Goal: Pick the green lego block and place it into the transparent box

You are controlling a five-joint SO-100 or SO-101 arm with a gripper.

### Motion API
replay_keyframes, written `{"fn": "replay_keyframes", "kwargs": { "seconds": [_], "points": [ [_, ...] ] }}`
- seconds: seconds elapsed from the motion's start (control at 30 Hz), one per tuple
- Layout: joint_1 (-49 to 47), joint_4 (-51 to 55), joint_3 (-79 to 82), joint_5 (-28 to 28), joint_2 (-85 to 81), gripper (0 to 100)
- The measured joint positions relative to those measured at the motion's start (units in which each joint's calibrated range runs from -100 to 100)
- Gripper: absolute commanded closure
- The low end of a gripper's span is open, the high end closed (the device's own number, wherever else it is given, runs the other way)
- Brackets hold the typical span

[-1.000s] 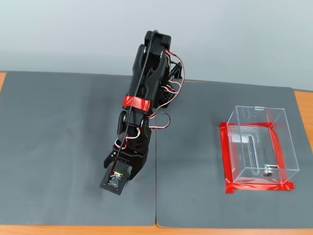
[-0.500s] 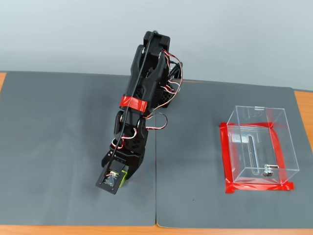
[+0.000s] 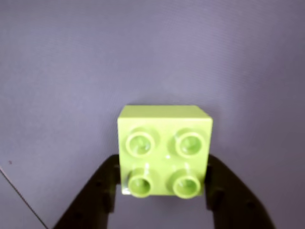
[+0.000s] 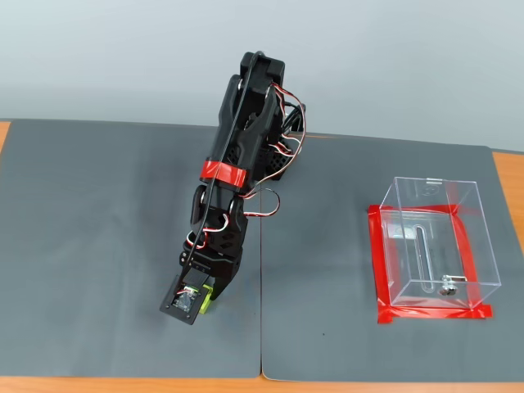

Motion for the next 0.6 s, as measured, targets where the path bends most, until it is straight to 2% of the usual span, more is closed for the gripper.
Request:
{"fn": "replay_keyframes", "kwargs": {
  "seconds": [0.23, 0.6],
  "points": [
    [0.00, 0.00, 0.09, 0.00, -0.68, 91],
    [-1.03, 0.17, 0.09, 0.00, -16.14, 91]
  ]
}}
